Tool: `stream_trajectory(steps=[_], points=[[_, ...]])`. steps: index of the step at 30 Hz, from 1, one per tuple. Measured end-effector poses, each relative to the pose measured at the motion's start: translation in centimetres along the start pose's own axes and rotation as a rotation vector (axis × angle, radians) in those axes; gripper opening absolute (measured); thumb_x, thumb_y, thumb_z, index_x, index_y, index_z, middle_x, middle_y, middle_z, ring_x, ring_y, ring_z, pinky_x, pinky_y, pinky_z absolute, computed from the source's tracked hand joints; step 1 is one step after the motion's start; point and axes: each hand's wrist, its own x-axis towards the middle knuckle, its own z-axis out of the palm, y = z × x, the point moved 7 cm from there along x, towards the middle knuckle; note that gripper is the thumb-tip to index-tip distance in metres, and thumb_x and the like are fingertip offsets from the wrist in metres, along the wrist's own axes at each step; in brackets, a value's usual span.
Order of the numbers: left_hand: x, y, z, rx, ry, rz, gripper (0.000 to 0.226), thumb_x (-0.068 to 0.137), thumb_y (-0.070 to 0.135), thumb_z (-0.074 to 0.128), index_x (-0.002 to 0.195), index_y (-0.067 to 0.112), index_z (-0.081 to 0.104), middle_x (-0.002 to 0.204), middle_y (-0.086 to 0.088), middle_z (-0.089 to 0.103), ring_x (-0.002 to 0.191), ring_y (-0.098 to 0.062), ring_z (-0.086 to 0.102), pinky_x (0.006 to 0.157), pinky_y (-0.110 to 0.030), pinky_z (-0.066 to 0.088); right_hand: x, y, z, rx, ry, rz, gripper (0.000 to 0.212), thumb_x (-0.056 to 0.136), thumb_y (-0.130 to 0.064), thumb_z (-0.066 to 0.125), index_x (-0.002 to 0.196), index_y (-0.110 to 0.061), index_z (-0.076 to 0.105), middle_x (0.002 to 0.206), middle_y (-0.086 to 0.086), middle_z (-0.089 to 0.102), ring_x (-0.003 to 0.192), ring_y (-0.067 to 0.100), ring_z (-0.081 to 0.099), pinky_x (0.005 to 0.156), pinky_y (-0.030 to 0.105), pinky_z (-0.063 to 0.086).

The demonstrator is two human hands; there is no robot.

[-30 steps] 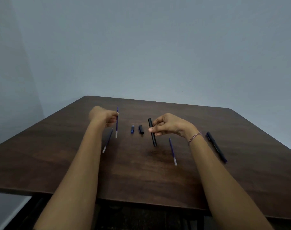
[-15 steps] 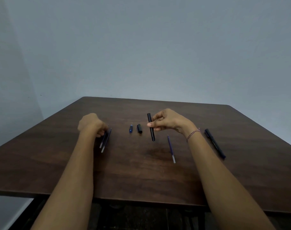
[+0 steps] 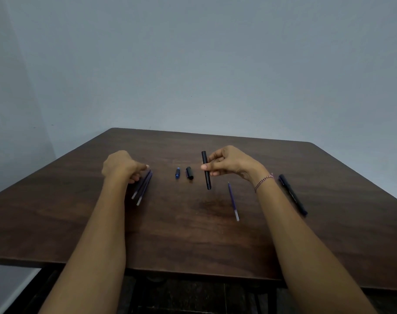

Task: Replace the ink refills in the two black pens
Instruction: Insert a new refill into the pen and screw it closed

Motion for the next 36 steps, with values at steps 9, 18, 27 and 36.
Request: stream_trajectory(steps=[9,18,27,36], points=[[-2.7,7.8,-0.3,-0.08,0.071,0.435,0.02,0.077,0.025,0.075,0.089,0.009,0.072,0.076,-0.002,0.071,0.073,-0.011,0.068,0.077,-0.029,0.055,-0.3,-0.5,-4.3,0.035,0.53,-0.197,0.033,0.073,-0.011,0.081,0.1,-0.002,0.064,0.07,0.002,0.068,0.057,0.002,0.066,0.056,0.011,0.053],[-6.3,14.9,8.1,-0.056,-0.096,0.723,0.03,0.077,0.013,0.075,0.105,0.008,0.07,0.101,-0.006,0.072,0.092,-0.011,0.066,0.08,-0.014,0.044,-0.6,-0.6,-5.4,0.061,0.634,-0.244,0.03,0.075,-0.01,0.079,0.099,0.001,0.065,0.082,0.016,0.071,0.055,0.005,0.065,0.055,0.011,0.052],[-5.2,13.4,9.9,-0.196,-0.143,0.657,0.019,0.071,0.017,0.08,0.087,0.011,0.074,0.079,-0.004,0.074,0.058,0.008,0.058,0.053,-0.007,0.046,0.0,-0.5,-3.9,-0.057,0.555,-0.218,0.031,0.075,-0.012,0.08,0.101,-0.001,0.066,0.069,0.002,0.067,0.052,-0.002,0.062,0.054,0.009,0.051],[-4.5,12.6,9.4,-0.253,-0.044,0.61,0.031,0.067,0.015,0.083,0.093,0.007,0.07,0.079,-0.002,0.071,0.064,0.0,0.059,0.062,-0.013,0.048,-0.8,0.9,-5.8,-0.277,0.465,0.041,0.047,0.082,-0.047,0.065,0.086,-0.001,0.073,0.068,0.009,0.072,0.06,0.015,0.069,0.07,0.026,0.059]])
